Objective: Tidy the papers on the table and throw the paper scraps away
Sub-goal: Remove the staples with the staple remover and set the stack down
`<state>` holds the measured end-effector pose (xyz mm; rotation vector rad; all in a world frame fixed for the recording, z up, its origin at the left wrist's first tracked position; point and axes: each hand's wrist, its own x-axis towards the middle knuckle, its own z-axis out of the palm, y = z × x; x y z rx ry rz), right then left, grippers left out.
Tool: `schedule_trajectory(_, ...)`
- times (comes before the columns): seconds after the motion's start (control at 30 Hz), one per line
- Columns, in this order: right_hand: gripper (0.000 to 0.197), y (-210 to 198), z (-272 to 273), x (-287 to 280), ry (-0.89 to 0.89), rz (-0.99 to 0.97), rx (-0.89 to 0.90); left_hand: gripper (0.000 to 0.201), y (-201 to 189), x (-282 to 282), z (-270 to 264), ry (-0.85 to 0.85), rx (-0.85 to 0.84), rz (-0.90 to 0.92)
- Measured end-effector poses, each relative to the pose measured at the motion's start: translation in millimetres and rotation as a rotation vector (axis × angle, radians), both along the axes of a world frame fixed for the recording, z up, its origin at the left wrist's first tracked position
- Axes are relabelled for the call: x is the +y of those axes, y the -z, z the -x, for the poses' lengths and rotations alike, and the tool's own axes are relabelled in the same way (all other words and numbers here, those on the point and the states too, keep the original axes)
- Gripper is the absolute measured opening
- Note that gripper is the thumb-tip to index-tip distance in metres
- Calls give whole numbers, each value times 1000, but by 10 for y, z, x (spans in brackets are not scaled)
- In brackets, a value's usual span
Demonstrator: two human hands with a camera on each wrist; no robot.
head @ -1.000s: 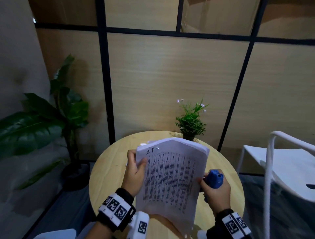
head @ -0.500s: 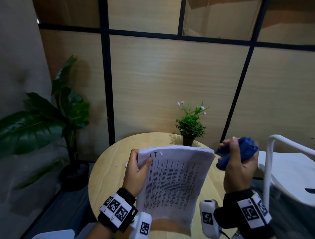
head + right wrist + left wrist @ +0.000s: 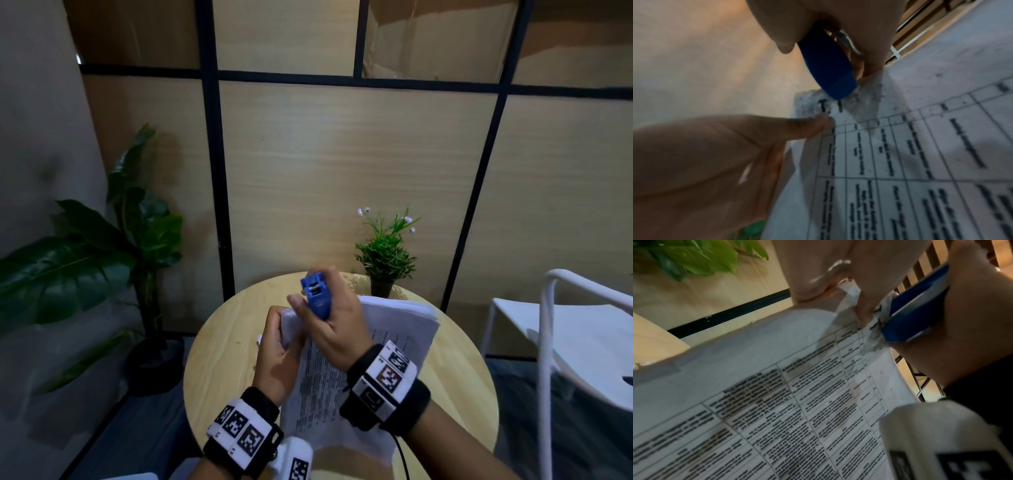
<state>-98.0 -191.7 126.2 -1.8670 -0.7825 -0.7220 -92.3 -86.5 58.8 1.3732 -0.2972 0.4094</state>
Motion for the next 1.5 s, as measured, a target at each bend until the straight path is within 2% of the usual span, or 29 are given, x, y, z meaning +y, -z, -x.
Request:
schedule_trajectory(0.03, 31, -16, -4, 29, 19, 56, -27, 40, -10, -14, -13, 42, 33, 84)
schedule_trajectory(0.1, 31, -47, -3, 106, 59, 183, -85, 16, -65, -36, -12, 102, 82, 254)
schedule_trajectory(0.17, 33, -62, -16, 189, 114, 291, -146, 32, -52, -49, -20, 153, 132, 378)
schedule_trajectory(0.2, 33, -62, -34, 226, 141, 328, -170, 32, -54, -56, -14, 222, 160, 527)
schedule_trajectory(0.27, 31, -57, -67, 289, 175, 374, -207, 14, -101, -42, -4, 302, 199, 685)
schedule_trajectory(0.3, 30, -49, -88, 316, 189, 389, -220, 22, -61, -12, -20, 305, 255, 680)
schedule_trajectory(0.33, 29, -41, -106, 337, 205, 406, -227, 35, -19, -4, -68, 433, 343, 755)
schedule_trajectory(0.37, 28, -34, -126, 354, 224, 422, -229, 38, -93, -21, -86, 548, 477, 911)
schedule_trajectory(0.4, 29, -25, -145, 369, 243, 433, -230, 32, -28, -1, -129, 478, 491, 921)
schedule_trajectory(0.43, 30, -16, -164, 382, 260, 436, -232, 23, -47, -17, -114, 358, 479, 860)
schedule_trajectory(0.47, 33, -12, -177, 391, 278, 432, -236, 22, -40, -43, -93, 208, 348, 743)
schedule_trajectory(0.5, 35, -12, -187, 401, 297, 422, -246, 26, -103, -58, -55, 171, 300, 699)
schedule_trajectory(0.57, 34, -19, -190, 410, 323, 399, -270, 31, -192, -81, -28, 163, 306, 651)
schedule_trajectory(0.67, 20, -18, -180, 401, 347, 403, -294, 31, -204, -77, -35, 126, 302, 634)
schedule_trajectory(0.8, 26, -27, -176, 345, 339, 451, -304, 29, -184, -59, -89, 201, 229, 668)
schedule_trajectory(0.87, 29, -40, -177, 303, 339, 446, -298, 23, -207, -69, -88, 188, 172, 621)
schedule_trajectory(1.0, 26, -23, -197, 278, 348, 450, -269, 31, -182, -74, -68, 123, 165, 471)
schedule_trajectory(1.13, 33, -21, -286, 275, 392, 441, -256, 24, -117, -39, 4, 21, 131, 210)
schedule_trajectory(1.33, 27, -29, -249, 271, 400, 401, -247, 35, -27, -59, 54, -124, 157, -210)
schedule_trajectory(1.43, 33, -171, -253, 150, 302, 246, -88, 30, 12, -44, 13, -113, 144, -207)
schedule_trajectory(1.5, 43, -322, -285, -28, 233, -25, -6, 18, 13, -25, -15, -106, 151, -209)
